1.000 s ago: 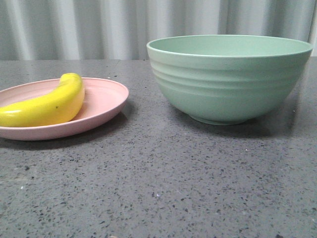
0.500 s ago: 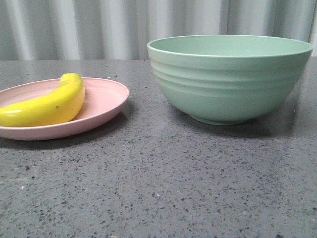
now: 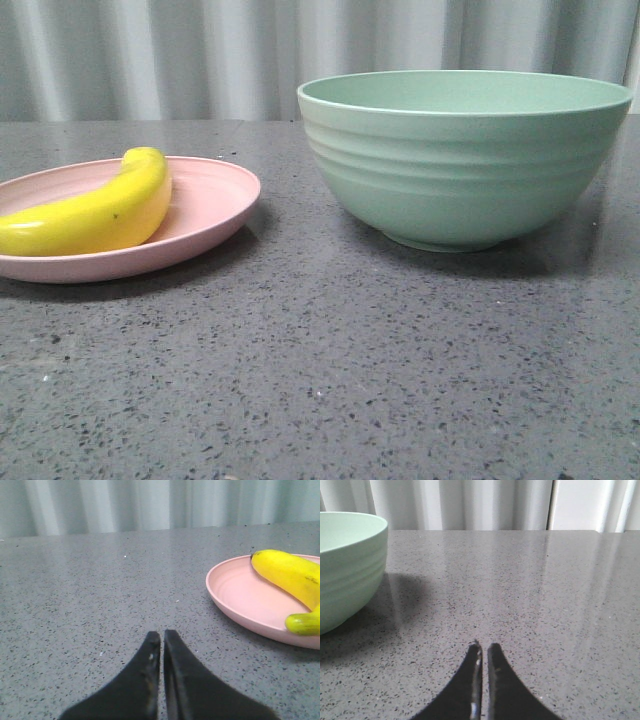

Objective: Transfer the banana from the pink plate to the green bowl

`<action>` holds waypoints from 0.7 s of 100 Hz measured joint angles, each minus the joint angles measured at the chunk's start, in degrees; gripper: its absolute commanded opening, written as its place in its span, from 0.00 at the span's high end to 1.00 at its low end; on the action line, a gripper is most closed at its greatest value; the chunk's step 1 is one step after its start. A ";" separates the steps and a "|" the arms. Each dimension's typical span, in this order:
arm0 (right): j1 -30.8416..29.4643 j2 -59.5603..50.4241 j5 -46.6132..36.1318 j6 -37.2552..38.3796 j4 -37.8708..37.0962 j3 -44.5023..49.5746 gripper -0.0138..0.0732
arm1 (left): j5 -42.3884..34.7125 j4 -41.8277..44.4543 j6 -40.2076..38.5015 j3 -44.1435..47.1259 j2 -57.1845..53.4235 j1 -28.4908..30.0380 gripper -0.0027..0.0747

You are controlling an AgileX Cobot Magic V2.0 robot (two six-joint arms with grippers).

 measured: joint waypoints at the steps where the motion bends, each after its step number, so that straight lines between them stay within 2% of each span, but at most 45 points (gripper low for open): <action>1: 0.00 0.00 0.00 0.00 0.00 0.00 0.91 | 0.00 0.00 0.00 0.00 0.00 0.00 0.99; 70: 0.00 0.00 -1.36 0.00 0.33 0.00 0.91 | -2.62 0.00 0.00 0.00 0.00 0.00 0.99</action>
